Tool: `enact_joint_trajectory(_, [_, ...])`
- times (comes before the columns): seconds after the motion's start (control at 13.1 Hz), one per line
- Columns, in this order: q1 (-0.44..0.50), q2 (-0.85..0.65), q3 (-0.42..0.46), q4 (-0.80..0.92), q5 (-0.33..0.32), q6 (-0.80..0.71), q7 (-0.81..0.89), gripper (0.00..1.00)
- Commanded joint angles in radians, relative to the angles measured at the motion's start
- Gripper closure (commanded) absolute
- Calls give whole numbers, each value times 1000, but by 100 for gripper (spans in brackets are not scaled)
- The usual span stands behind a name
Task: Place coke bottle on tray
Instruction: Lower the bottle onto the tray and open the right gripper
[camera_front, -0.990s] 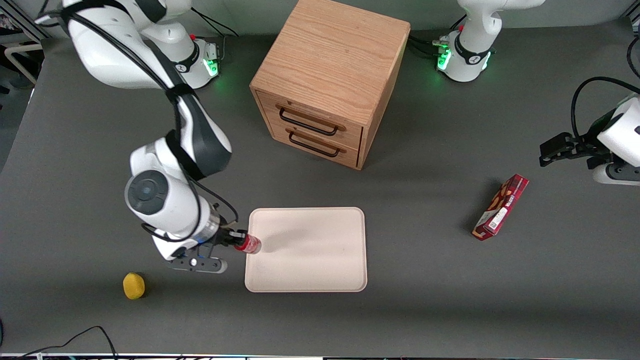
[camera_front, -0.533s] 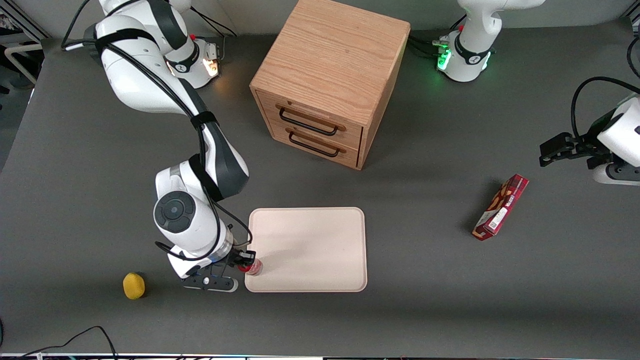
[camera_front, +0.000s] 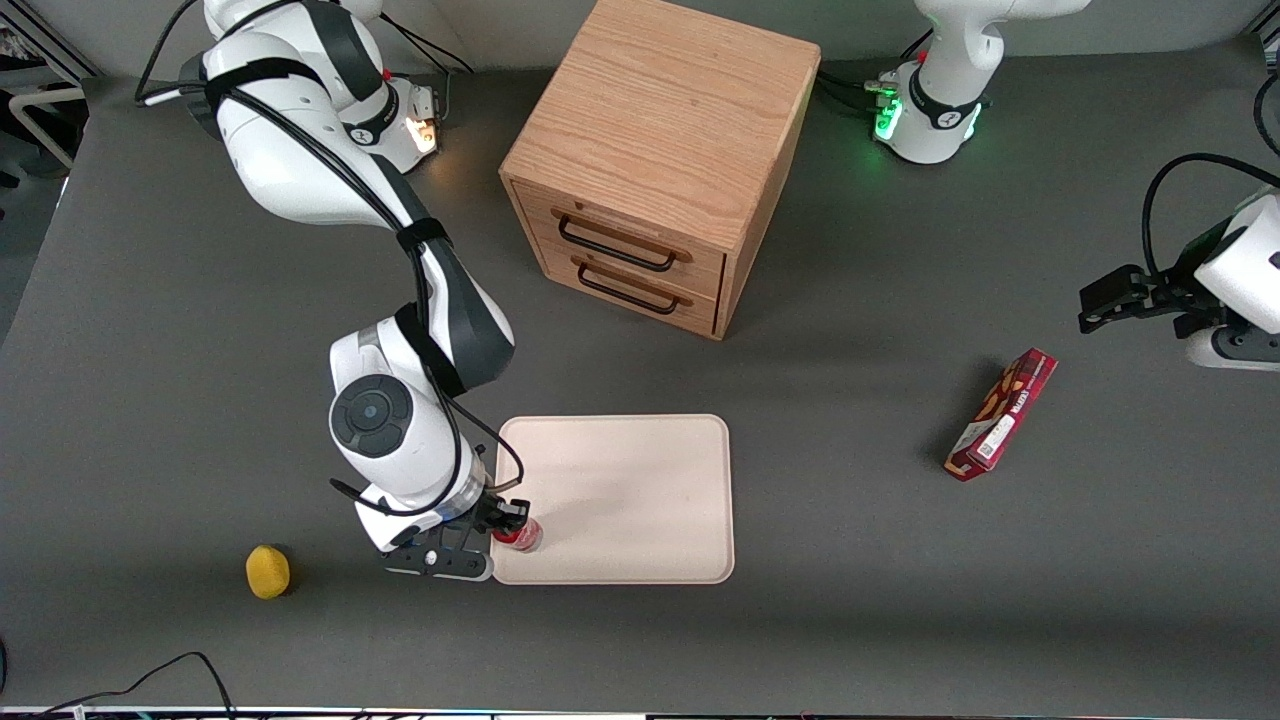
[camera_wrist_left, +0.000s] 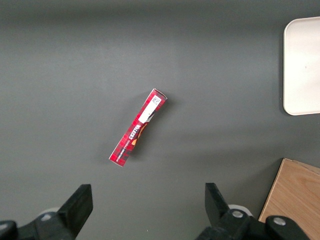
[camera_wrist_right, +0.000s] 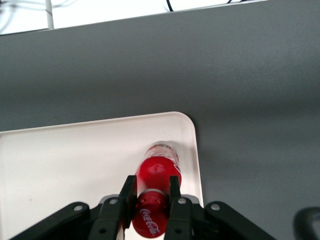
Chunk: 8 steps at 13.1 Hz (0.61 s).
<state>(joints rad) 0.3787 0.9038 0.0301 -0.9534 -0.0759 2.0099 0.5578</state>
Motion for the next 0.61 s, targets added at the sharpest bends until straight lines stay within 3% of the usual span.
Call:
enact_joint_trajectory(0.0, [-3,38,-9,38,18,13,27,100])
enact_joint_trajectory(0.08, [-3,41,-9,36,18,13,28,100])
enact_joint_trajectory(0.15, [-1,41,-9,33,18,15,28,1])
enact_joint_trajectory(0.53, [5,-20,-12,38,16,-78,21,0])
